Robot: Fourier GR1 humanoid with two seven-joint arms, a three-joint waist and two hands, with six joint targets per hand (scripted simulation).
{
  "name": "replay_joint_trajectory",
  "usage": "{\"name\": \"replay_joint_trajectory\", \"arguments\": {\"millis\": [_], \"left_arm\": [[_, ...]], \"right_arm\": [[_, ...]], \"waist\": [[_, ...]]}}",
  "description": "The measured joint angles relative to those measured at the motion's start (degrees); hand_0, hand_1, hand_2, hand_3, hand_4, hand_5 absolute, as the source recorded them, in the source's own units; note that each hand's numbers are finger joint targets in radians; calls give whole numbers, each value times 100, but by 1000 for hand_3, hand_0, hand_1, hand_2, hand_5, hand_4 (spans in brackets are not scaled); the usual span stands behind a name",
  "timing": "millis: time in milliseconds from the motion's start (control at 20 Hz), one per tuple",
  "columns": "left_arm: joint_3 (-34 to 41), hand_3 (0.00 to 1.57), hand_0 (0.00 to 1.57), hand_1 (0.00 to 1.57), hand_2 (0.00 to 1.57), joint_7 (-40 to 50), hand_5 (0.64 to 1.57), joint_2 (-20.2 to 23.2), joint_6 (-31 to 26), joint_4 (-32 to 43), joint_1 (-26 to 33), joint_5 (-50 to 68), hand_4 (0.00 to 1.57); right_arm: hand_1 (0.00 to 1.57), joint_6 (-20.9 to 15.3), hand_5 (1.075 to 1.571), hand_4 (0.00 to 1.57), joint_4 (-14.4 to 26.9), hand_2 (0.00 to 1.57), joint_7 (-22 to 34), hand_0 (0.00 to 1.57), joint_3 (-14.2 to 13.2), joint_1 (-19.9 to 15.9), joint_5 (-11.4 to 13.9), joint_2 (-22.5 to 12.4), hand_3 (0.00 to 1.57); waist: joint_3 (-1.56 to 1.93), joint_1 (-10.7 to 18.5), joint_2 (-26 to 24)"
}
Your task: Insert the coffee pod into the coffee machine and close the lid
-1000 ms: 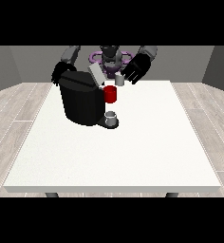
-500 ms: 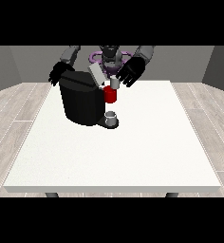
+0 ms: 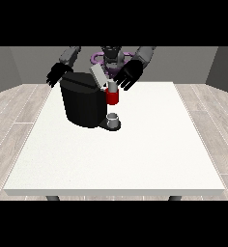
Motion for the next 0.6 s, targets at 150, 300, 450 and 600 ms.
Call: {"name": "replay_joint_trajectory", "arguments": {"millis": [150,300,450,600], "left_arm": [[15,1200,1203,1203,1272,-53,1571,13,-18,37,-25,-5,500],[21,1208,1204,1204,1279,-63,1571,44,-83,53,-117,-15,521],[25,1182,1164,1164,1239,-34,1571,50,-128,78,-155,-29,492],[36,1191,1208,1208,1265,-36,1571,83,-142,105,-132,-48,493]], "right_arm": [[0,34,1571,512,-36,0,8,0,29,63,-5,3,0],[0,-47,1571,513,-36,0,-79,0,55,62,21,95,0],[0,5,1571,525,-11,0,-126,0,-40,52,-46,28,0],[0,48,1571,499,-16,0,-173,0,-78,129,-77,-11,0]], "waist": [[0,-21,32],[0,8,78],[0,7,106],[0,13,88]]}}
